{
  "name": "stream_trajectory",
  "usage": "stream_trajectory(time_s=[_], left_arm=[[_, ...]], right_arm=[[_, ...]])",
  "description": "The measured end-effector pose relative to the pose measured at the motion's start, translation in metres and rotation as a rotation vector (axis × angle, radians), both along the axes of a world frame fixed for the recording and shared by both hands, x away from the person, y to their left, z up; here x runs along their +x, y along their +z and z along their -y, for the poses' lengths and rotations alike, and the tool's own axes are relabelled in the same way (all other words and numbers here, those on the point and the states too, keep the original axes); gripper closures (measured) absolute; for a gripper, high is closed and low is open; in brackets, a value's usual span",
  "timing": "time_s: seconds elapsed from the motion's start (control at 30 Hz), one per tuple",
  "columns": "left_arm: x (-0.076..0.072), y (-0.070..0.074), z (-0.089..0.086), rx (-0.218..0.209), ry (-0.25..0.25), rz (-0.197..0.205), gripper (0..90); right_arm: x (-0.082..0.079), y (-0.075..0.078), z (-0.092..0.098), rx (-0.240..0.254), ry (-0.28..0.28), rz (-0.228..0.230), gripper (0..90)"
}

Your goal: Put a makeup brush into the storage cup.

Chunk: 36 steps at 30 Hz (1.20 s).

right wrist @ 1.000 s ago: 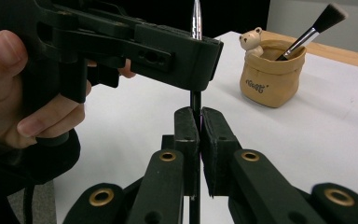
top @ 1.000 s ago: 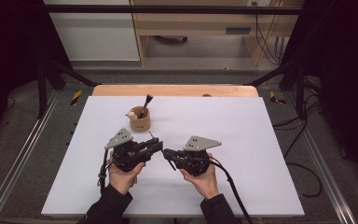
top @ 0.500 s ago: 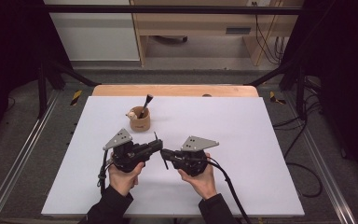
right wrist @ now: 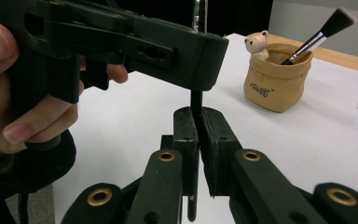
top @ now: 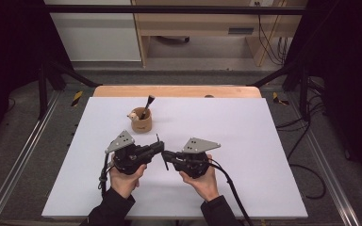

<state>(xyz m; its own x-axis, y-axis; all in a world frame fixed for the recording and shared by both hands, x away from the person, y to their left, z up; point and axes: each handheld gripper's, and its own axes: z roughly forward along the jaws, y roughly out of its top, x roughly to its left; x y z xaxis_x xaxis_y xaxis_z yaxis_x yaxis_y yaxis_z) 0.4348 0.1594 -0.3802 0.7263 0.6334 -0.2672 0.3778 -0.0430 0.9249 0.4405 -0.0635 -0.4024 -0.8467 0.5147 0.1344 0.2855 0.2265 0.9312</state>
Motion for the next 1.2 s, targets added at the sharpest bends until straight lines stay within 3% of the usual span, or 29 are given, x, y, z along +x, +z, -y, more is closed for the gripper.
stream_trajectory(time_s=[0.27,0.77,1.2], left_arm=[[-0.001,0.001,-0.002,0.028,0.021,0.023,84.8],[0.002,0.003,-0.013,0.072,0.043,0.056,84.8],[0.005,0.005,-0.022,0.102,0.07,0.066,84.8]], right_arm=[[0.0,0.004,0.008,0.003,-0.019,0.01,75.6],[0.011,0.01,0.032,-0.05,-0.149,0.036,53.1],[0.01,0.01,0.06,-0.044,-0.231,0.046,33.5]])
